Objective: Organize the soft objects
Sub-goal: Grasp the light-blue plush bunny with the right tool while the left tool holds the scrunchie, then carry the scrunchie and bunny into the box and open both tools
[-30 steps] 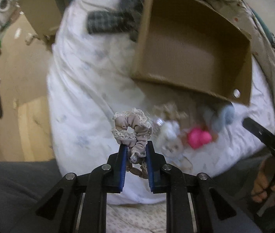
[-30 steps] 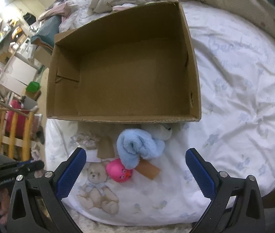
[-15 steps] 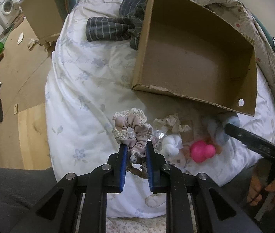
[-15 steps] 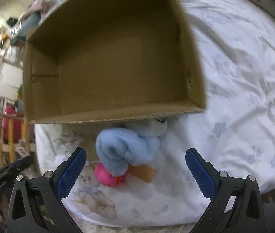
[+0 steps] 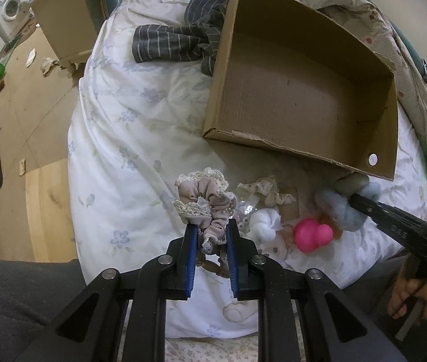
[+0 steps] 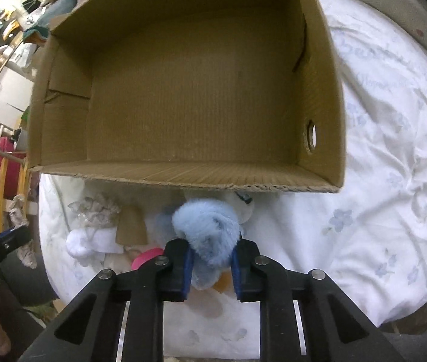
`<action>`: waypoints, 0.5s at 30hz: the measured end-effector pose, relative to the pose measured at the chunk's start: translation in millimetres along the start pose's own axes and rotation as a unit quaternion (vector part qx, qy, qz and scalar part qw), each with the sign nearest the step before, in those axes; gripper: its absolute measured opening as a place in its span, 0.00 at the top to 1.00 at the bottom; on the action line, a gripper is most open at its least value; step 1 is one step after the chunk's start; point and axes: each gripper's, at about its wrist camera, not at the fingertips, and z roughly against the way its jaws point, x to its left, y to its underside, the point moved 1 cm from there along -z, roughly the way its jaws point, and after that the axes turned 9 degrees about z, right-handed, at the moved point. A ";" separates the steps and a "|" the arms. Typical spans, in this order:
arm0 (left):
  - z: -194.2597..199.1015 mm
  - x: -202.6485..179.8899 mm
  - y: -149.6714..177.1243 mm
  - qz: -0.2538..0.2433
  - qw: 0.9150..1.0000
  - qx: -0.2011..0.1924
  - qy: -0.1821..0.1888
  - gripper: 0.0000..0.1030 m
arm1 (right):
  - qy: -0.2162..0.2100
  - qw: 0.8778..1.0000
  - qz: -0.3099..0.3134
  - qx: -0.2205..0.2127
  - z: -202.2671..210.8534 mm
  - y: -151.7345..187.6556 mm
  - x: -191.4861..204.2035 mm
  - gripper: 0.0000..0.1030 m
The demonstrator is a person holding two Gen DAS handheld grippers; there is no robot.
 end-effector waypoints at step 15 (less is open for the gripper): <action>15.1 -4.1 6.1 -0.021 1.000 -0.020 0.002 0.84 | -0.026 0.997 0.002 -0.070 87.8 16.8 16.2 0.80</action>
